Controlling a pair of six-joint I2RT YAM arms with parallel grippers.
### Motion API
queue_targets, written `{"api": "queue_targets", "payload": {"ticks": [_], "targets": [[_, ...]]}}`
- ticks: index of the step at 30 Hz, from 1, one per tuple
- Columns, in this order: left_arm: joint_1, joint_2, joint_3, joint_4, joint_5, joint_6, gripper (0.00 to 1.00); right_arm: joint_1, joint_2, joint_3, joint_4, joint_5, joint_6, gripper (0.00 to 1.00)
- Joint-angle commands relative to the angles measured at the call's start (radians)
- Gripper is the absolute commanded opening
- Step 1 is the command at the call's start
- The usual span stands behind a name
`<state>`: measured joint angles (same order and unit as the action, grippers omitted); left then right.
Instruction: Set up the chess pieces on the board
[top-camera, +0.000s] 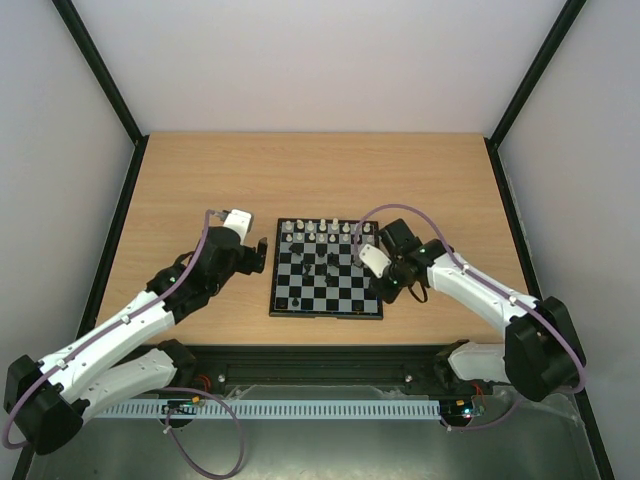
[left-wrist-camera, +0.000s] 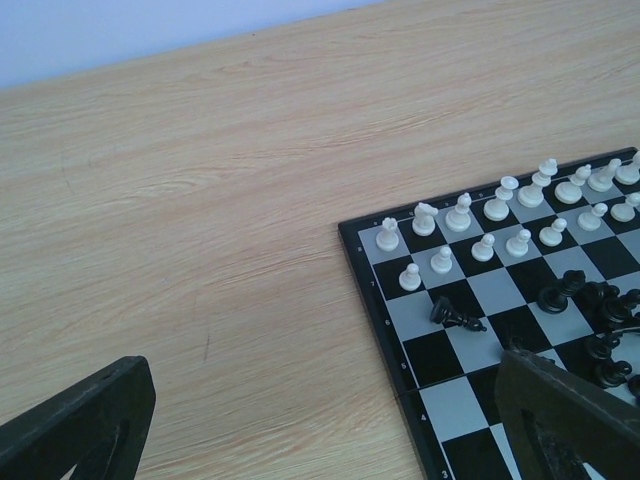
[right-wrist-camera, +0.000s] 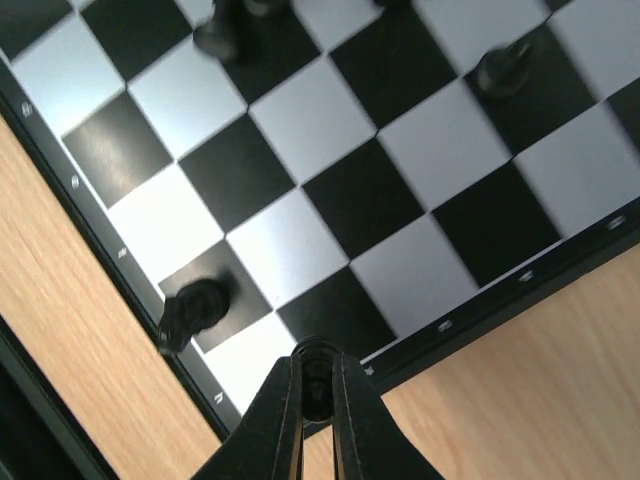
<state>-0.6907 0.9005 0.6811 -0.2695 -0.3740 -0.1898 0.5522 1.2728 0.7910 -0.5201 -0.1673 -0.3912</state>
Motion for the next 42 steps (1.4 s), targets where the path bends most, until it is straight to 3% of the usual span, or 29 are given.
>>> {"api": "queue_targets", "payload": {"ticks": [1, 28, 33, 37, 42], "targets": [[0.003, 0.006, -0.005, 0.007, 0.017, 0.01, 0.96, 0.006, -0.016, -0.049, -0.061, -0.02, -0.025, 0.01], [0.003, 0.037, -0.005, -0.002, 0.039, 0.015, 0.95, 0.006, 0.08, -0.097, 0.07, -0.021, -0.005, 0.05], [0.003, 0.042, -0.005, -0.005, 0.04, 0.015, 0.94, 0.006, 0.081, -0.101, 0.074, -0.028, -0.002, 0.1], [0.003, 0.044, -0.005, -0.007, 0.038, 0.015, 0.94, 0.006, 0.073, -0.087, 0.061, -0.029, 0.01, 0.23], [0.003, 0.042, -0.005, -0.007, 0.034, 0.014, 0.94, 0.004, 0.057, 0.016, -0.026, -0.04, 0.036, 0.31]]}}
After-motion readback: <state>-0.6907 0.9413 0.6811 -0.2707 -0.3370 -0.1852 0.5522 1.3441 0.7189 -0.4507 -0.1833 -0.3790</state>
